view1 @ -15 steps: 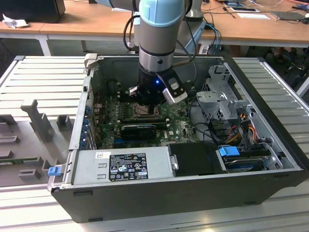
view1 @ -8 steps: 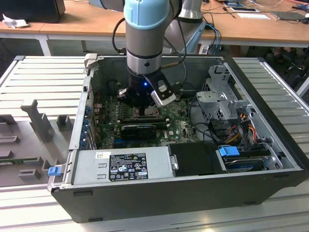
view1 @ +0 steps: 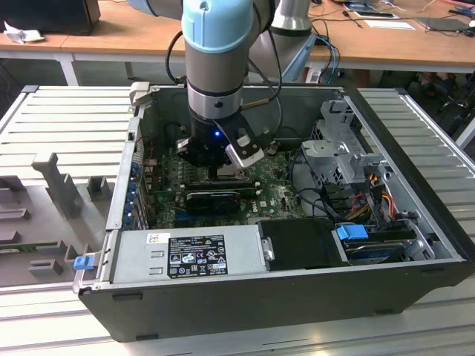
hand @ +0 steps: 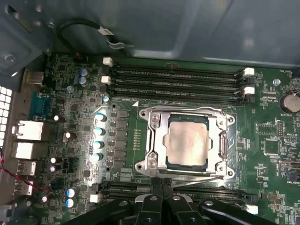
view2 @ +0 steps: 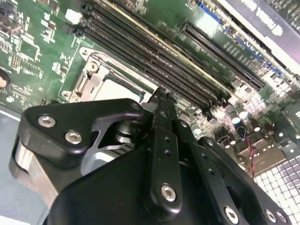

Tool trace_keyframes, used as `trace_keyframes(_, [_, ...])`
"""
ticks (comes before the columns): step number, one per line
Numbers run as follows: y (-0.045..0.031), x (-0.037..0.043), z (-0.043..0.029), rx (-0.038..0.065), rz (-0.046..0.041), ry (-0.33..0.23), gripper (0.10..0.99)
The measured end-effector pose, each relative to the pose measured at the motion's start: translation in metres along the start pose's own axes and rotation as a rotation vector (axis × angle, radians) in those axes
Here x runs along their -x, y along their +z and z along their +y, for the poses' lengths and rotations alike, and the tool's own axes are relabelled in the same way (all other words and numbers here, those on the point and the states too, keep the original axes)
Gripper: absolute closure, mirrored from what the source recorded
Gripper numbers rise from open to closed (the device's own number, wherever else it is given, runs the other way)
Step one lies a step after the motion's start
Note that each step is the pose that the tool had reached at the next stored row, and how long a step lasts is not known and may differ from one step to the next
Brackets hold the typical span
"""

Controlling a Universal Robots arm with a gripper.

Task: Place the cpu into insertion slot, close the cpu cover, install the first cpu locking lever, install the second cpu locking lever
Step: 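Install the second cpu locking lever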

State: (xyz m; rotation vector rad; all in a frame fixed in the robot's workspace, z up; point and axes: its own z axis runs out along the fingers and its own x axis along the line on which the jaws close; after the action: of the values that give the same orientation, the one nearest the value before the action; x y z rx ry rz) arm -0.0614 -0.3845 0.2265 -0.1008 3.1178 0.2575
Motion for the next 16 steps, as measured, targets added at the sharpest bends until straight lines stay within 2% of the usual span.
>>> trace_keyframes(3, [0.0014, -0.0042, -0.0024, 0.012, -0.0003, -0.003, 0.98])
trace_keyframes(6, [0.003, -0.0057, -0.005, 0.018, 0.0014, -0.015, 0.98])
trace_keyframes(8, [0.0045, -0.0061, -0.0061, 0.026, 0.0022, -0.022, 0.98])
trace_keyframes(11, [0.0052, -0.0098, -0.0085, 0.053, 0.0006, -0.025, 0.98])
trace_keyframes(12, [0.0055, -0.0103, -0.0091, 0.058, 0.0002, -0.025, 0.98])
trace_keyframes(14, [0.0068, -0.0109, -0.0093, 0.064, -0.0003, -0.025, 0.98])
trace_keyframes(16, [0.0116, -0.0113, -0.0104, 0.069, -0.0007, -0.025, 0.98])
